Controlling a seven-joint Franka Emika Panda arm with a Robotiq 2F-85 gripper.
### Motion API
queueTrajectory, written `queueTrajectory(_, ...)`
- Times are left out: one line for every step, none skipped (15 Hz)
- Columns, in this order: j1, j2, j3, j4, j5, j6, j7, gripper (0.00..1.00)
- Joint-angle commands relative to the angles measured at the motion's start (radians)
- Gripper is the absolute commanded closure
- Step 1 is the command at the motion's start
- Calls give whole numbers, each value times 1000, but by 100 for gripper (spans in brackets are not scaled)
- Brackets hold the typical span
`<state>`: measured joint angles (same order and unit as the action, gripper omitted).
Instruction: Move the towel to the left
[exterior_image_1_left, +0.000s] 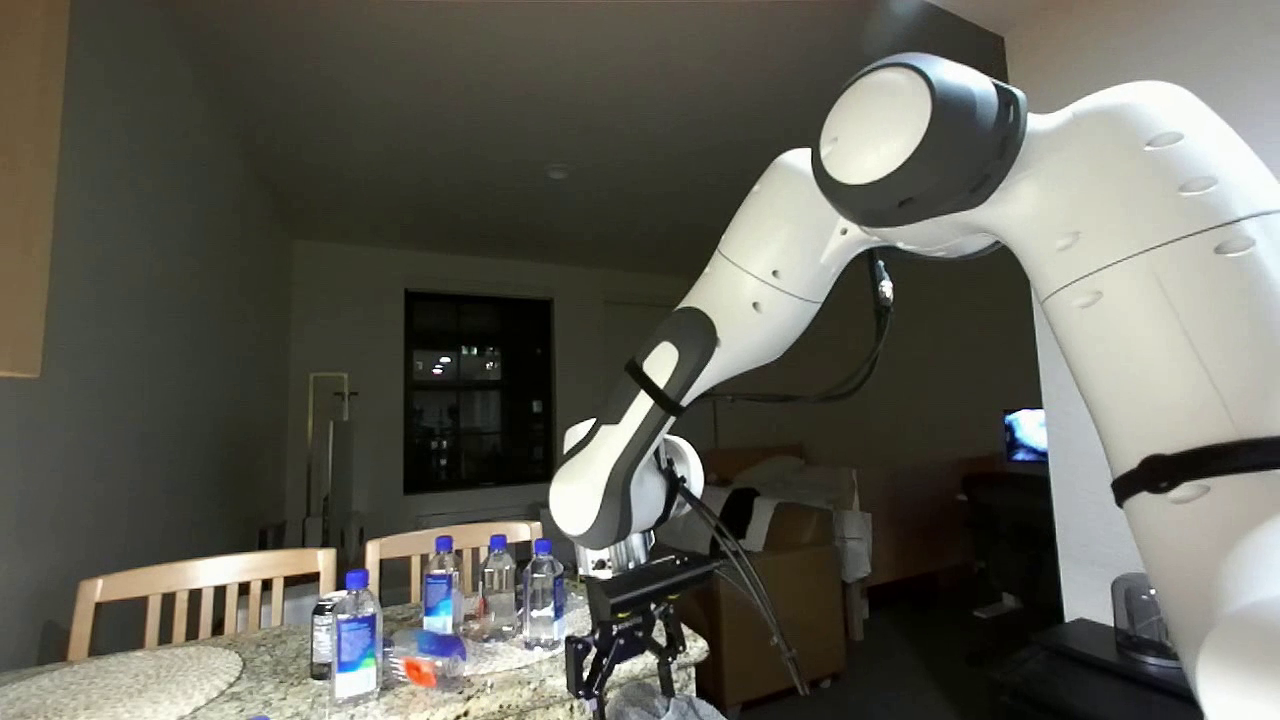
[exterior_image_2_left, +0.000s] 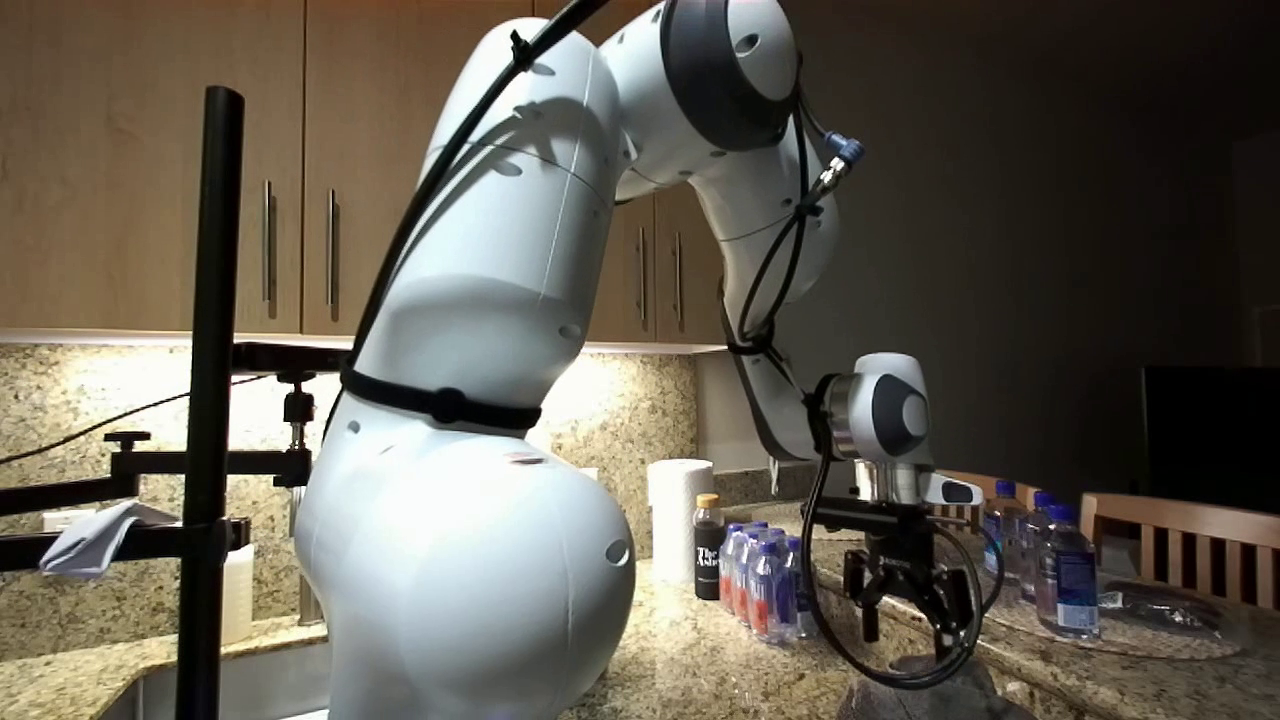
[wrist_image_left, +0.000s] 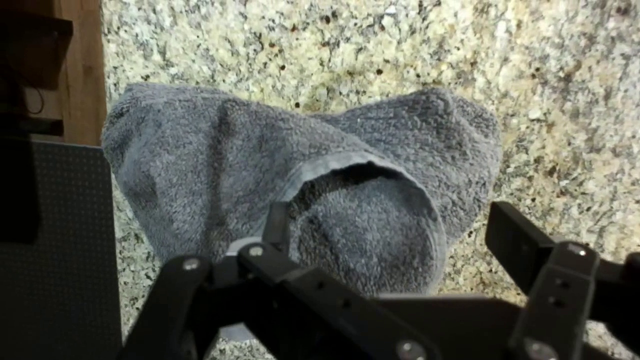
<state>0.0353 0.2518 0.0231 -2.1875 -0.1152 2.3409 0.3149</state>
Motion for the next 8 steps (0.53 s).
queueTrajectory(32, 50, -27, 4, -33, 36, 26, 0)
queueTrajectory(41, 65, -34, 2, -47, 43, 33, 0)
queueTrajectory(48, 77, -40, 3, -55, 45, 37, 0)
queueTrajectory(57, 90, -48, 3, -69, 47, 44, 0)
queueTrajectory(65, 100, -55, 2, -82, 47, 48, 0)
queueTrajectory(71, 108, -62, 2, -95, 44, 49, 0)
queueTrajectory(77, 115, -69, 1, -106, 44, 52, 0)
queueTrajectory(86, 121, -76, -3, -121, 47, 59, 0)
